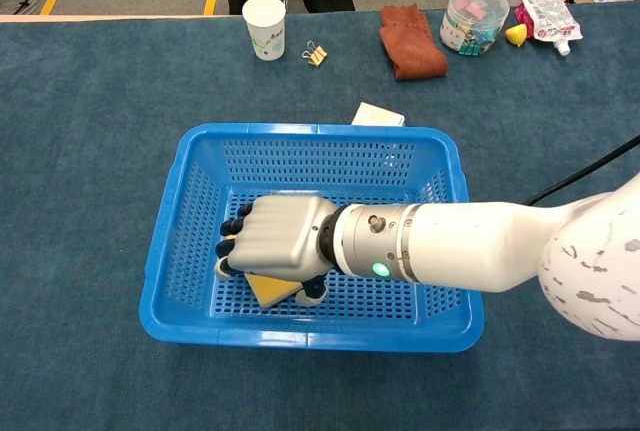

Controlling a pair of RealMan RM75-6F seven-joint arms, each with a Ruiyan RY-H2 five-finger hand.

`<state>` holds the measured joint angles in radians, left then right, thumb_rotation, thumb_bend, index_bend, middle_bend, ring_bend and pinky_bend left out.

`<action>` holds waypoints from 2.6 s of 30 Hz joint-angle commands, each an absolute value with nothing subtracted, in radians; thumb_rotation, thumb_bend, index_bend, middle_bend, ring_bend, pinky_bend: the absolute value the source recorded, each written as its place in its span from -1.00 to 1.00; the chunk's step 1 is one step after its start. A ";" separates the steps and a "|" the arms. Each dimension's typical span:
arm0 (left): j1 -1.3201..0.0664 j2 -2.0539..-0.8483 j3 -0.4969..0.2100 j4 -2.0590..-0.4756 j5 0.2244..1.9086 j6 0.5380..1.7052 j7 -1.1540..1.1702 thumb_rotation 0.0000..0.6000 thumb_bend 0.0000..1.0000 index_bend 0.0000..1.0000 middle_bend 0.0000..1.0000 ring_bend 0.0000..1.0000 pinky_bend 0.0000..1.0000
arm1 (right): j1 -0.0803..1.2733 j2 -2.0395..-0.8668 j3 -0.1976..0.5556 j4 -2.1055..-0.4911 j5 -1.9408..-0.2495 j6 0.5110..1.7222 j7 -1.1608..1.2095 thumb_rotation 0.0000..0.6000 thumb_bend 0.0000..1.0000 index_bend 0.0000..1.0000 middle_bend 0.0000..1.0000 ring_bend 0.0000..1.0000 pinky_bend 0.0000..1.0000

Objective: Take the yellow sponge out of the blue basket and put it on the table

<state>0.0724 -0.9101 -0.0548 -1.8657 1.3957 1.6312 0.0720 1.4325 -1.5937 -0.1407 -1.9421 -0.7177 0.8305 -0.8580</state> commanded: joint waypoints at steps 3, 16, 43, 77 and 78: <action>0.075 -0.911 -0.055 -1.864 1.396 1.634 0.069 1.00 -0.54 -0.35 -0.36 -0.54 -0.52 | 1.463 -1.621 -0.144 -1.919 -0.656 0.823 -0.895 1.00 -0.52 -0.62 -0.73 -1.00 -0.77; 0.062 -0.913 -0.062 -1.854 1.402 1.614 0.058 1.00 -0.54 -0.35 -0.36 -0.54 -0.52 | 1.469 -1.548 -0.175 -1.970 -0.595 0.869 -0.897 1.00 -0.52 -0.62 -0.73 -1.00 -0.77; 0.071 -0.903 -0.064 -1.860 1.394 1.616 0.040 1.00 -0.54 -0.35 -0.36 -0.54 -0.52 | 1.390 -1.654 -0.183 -1.803 -0.740 0.904 -0.971 1.00 -0.71 -0.54 -0.69 -1.00 -0.77; 0.083 -0.905 -0.061 -1.860 1.407 1.629 0.014 1.00 -0.54 -0.35 -0.36 -0.54 -0.52 | 1.306 -1.608 -0.169 -1.858 -0.862 0.989 -1.034 1.00 -0.46 -0.16 -0.52 -0.92 -0.77; 0.081 -0.904 -0.063 -1.861 1.408 1.627 0.016 1.00 -0.54 -0.35 -0.36 -0.53 -0.52 | 1.298 -1.582 -0.161 -1.885 -0.875 1.000 -1.018 1.00 -0.46 -0.16 -0.52 -0.92 -0.77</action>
<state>0.0813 -0.9049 -0.0620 -1.8607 1.4074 1.6278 0.0158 1.3113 -1.6148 -0.1740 -1.8511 -0.8526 0.9841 -1.0404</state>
